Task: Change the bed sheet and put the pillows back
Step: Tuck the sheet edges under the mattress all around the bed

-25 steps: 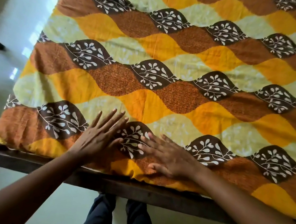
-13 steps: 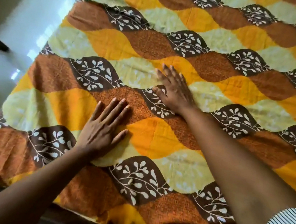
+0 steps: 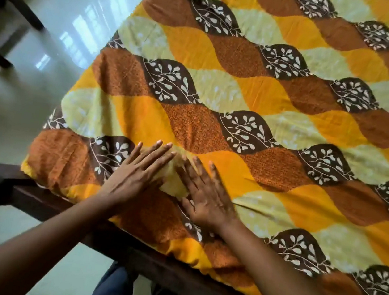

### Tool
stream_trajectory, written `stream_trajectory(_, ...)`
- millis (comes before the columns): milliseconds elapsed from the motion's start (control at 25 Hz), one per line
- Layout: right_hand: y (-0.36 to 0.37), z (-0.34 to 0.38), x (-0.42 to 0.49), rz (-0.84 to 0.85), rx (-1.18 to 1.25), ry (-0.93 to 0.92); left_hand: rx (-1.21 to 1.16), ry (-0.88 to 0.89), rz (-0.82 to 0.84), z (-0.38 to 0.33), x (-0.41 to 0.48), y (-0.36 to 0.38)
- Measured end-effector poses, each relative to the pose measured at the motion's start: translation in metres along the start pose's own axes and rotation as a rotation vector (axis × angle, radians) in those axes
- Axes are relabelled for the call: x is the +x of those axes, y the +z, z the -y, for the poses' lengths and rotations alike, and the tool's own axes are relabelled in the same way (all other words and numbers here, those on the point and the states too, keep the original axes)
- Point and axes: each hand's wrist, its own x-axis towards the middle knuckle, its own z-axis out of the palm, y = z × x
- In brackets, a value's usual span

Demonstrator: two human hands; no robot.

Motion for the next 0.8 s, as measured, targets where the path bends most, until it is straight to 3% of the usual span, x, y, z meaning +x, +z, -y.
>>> stream_trajectory(120,0.001,0.027,-0.021,0.034,0.069,-0.001,-0.053,-0.14,-0.095,-0.001,-0.029,-0.012)
stream_trajectory(240,-0.023,0.041,0.001,-0.019,0.332,0.282,-0.286,-0.447,-0.236,0.007,-0.046,-0.042)
stream_trajectory(320,-0.041,0.057,0.04,-0.063,0.382,0.375,-0.311,-0.594,-0.318,0.024,-0.05,-0.056)
stream_trajectory(440,-0.058,0.069,0.121,-0.118,0.36,0.29,-0.323,-0.906,-0.386,0.058,-0.037,-0.064)
stream_trajectory(520,-0.059,0.057,0.17,-0.161,0.33,0.299,-0.324,-1.101,-0.326,0.076,-0.026,-0.062)
stream_trajectory(600,-0.05,0.041,0.209,-0.125,0.237,0.35,-0.283,-1.183,-0.309,0.09,-0.024,-0.057)
stream_trajectory(680,-0.039,0.036,0.234,-0.075,0.124,0.384,-0.328,-1.243,-0.401,0.1,-0.023,-0.057)
stream_trajectory(800,-0.023,0.063,0.233,-0.114,0.05,0.338,-0.422,-1.365,-0.44,0.106,-0.027,-0.063)
